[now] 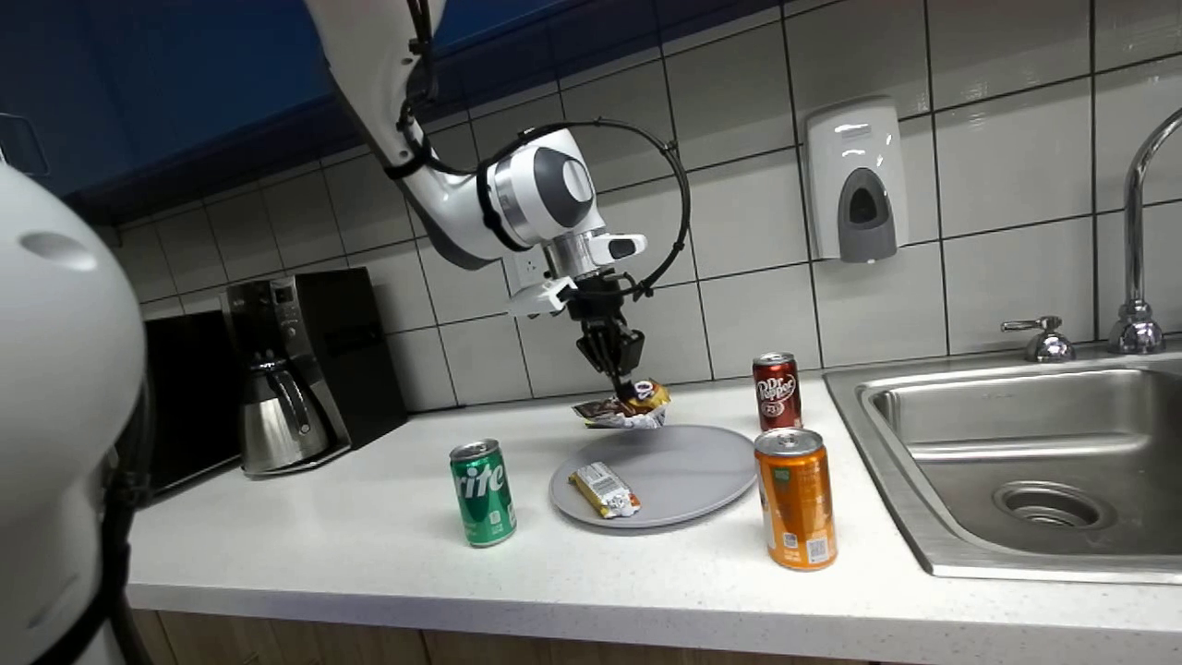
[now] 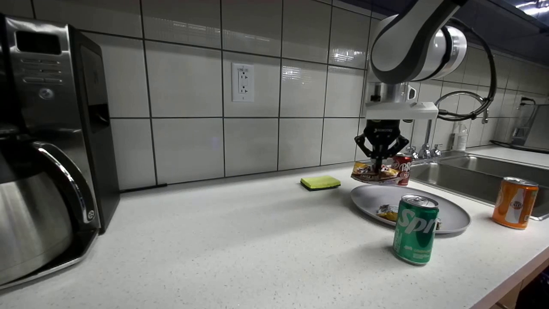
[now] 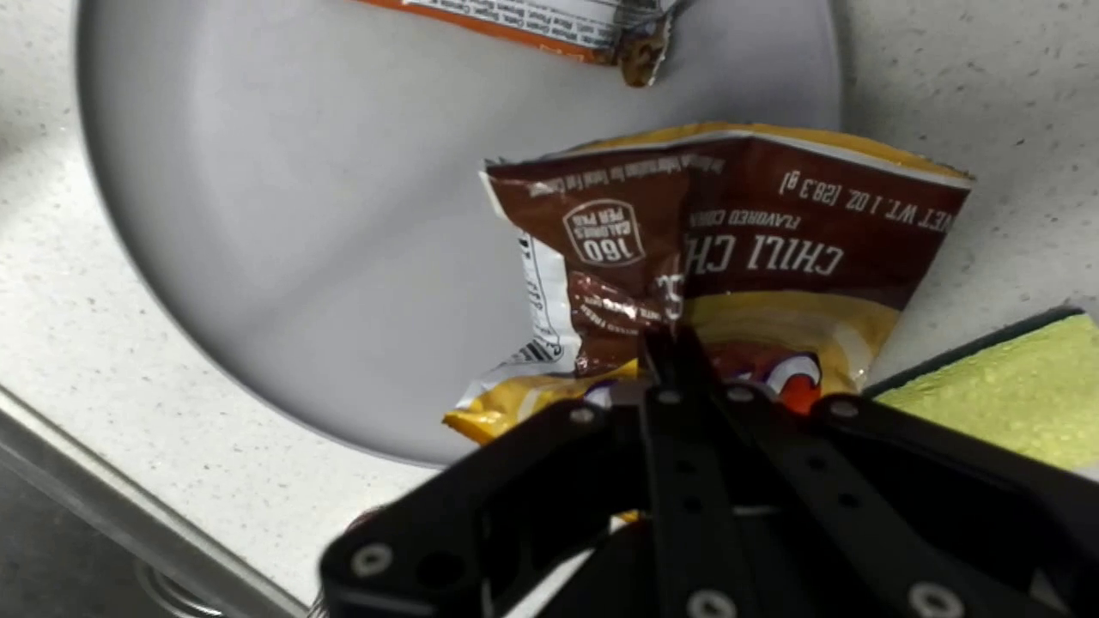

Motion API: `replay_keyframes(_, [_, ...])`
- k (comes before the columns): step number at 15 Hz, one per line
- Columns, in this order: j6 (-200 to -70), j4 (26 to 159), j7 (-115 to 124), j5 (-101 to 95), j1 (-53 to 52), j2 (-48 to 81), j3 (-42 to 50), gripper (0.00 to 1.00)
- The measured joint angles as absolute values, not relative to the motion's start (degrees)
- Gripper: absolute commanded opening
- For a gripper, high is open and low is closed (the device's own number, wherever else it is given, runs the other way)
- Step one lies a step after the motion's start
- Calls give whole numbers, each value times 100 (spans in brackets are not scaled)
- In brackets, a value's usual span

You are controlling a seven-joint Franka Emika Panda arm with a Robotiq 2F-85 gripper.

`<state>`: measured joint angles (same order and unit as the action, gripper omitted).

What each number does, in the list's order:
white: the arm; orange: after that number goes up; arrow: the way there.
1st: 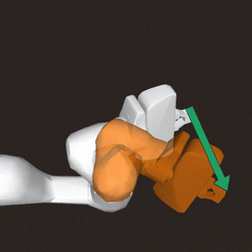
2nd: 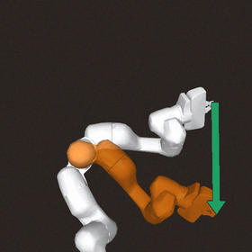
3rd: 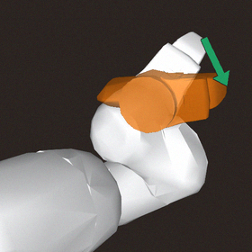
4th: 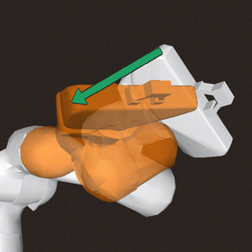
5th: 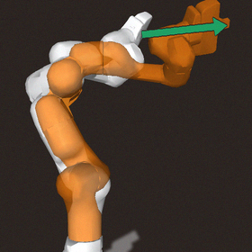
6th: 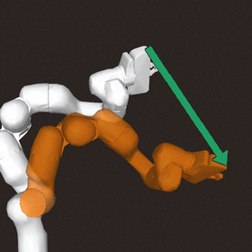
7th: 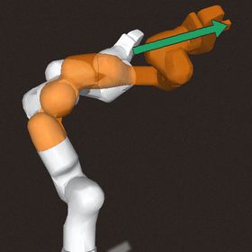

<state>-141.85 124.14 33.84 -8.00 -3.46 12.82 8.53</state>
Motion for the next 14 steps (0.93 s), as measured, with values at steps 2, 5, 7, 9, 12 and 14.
replay_keyframes(2, [-14180,12403,3401,-869,-446,1281,790,0])
replay_keyframes(5, [-14162,12354,3408,-964,-607,1286,681,0])
replay_keyframes(7, [-14137,12283,3409,-1029,-709,1309,598,0])
replay_keyframes(9, [-14083,12182,3409,-1073,-799,1370,511,0])
replay_keyframes(12, [-13983,12004,3409,-1107,-936,1529,408,0])
replay_keyframes(14, [-13895,11872,3406,-1126,-1015,1648,344,0])
